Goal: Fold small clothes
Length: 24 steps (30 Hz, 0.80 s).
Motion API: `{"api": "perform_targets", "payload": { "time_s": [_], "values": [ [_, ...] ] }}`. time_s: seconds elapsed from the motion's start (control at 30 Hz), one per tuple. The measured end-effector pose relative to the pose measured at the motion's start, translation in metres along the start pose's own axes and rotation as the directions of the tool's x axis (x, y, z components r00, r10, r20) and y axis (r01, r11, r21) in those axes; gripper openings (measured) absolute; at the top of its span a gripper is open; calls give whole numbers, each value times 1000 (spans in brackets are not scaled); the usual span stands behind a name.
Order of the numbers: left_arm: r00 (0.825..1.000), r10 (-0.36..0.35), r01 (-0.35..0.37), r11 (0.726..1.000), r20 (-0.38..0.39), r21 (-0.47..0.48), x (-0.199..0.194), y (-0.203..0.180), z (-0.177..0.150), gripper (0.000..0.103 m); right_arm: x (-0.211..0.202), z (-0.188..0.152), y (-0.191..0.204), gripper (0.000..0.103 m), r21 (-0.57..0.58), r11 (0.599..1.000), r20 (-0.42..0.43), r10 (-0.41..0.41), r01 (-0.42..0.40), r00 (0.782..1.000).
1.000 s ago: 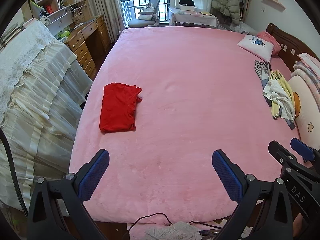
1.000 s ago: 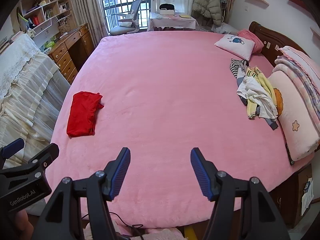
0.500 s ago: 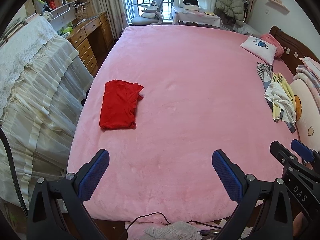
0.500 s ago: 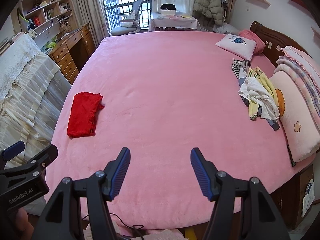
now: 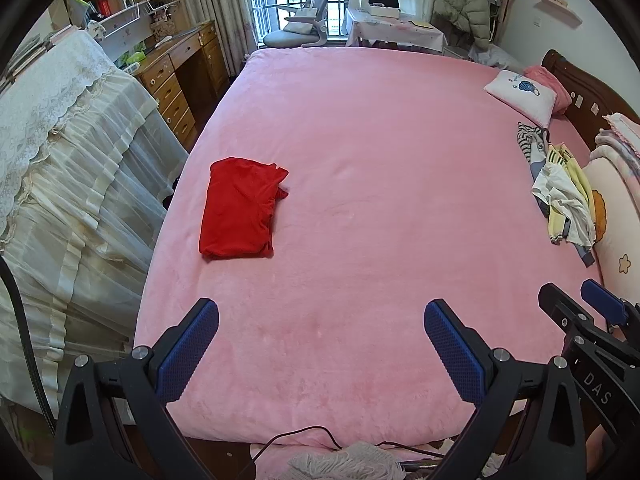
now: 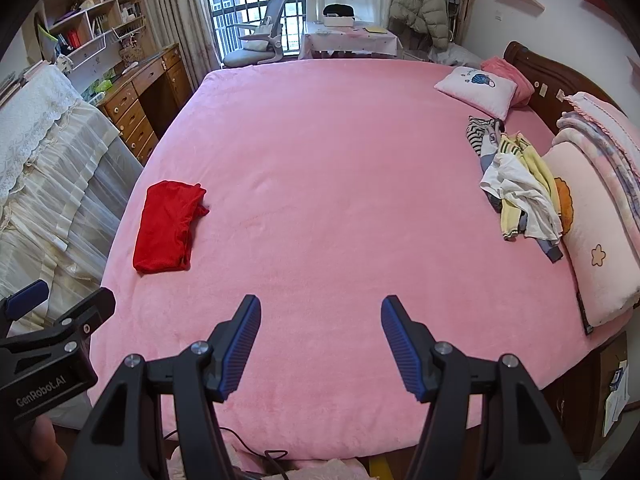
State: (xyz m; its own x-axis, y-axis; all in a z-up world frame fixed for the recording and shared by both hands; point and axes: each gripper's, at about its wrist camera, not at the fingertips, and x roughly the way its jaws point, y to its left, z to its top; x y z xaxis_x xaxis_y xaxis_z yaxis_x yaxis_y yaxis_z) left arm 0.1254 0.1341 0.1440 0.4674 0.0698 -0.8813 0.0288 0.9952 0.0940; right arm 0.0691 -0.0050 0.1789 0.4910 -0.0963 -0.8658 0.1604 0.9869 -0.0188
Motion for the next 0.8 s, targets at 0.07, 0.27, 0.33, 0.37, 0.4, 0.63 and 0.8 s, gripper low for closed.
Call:
{"api": "perform_targets", "payload": {
  "time_s": [0.07,0.27,0.33,0.37,0.4,0.63,0.8],
  "values": [
    [1000,0,0,1000,-3,-3,1,0,1,102,3,0,1,63,-1,1000,-6,-1,1,1000],
    [1000,-5,5,1000,-12,-1,6,2,4,102,8,3,0,63,-2,1000,-9,-1,1,1000],
    [1000,-6,6,1000,-13,1,8,3,6,102,9,4,0,63,-2,1000,-10,-2,2,1000],
    [1000,-7,7,1000,-13,2,8,2,6,102,9,4,0,63,-2,1000,-10,-3,3,1000],
    [1000,-9,9,1000,-14,4,9,2,7,102,9,4,0,63,-2,1000,-10,-3,3,1000],
    [1000,-19,19,1000,-18,15,13,4,12,102,13,7,-5,63,0,1000,-14,-4,4,1000],
    [1000,-19,19,1000,-17,14,13,6,11,102,13,8,-5,63,1,1000,-12,-3,3,1000]
  ]
}}
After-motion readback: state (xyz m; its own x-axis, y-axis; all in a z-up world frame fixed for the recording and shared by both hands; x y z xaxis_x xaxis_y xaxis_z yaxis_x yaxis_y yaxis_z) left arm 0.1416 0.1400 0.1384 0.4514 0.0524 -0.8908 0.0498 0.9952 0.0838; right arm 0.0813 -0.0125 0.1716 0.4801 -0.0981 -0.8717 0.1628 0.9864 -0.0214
